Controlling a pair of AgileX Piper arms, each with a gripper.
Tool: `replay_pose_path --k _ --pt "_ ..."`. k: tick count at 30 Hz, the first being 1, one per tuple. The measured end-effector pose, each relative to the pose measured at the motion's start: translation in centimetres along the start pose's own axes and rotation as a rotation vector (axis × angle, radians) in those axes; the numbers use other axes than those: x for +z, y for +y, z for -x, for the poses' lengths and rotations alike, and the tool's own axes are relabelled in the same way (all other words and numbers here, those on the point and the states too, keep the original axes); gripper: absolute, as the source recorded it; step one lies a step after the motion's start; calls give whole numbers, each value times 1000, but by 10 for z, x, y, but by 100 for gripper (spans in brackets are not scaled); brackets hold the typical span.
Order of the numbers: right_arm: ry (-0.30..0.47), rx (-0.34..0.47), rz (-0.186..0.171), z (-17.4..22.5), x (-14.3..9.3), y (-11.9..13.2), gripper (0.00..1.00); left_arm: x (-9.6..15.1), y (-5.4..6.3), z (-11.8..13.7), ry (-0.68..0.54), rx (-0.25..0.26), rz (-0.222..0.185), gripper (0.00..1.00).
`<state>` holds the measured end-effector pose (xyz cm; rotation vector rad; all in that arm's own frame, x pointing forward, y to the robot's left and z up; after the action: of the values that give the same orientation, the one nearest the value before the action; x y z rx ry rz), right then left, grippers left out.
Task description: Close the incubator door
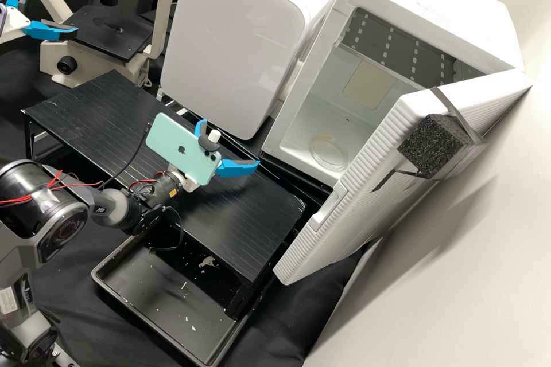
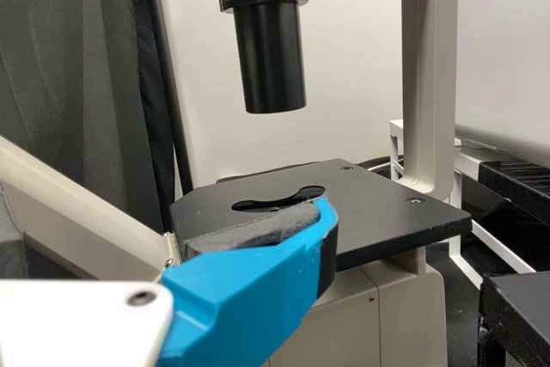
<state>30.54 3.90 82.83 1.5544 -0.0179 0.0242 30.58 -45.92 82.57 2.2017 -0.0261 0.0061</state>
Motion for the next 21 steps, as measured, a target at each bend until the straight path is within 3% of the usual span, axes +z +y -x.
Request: replay_pose_path --k 13,16,21 --pt "-1 24 3 17 5 2 100 0 0 0 0 0 0 100" --pt "-2 97 -2 46 11 15 100 0 0 0 0 0 0 100" --pt "64 269 -13 99 8 37 100 0 0 0 0 0 0 100"
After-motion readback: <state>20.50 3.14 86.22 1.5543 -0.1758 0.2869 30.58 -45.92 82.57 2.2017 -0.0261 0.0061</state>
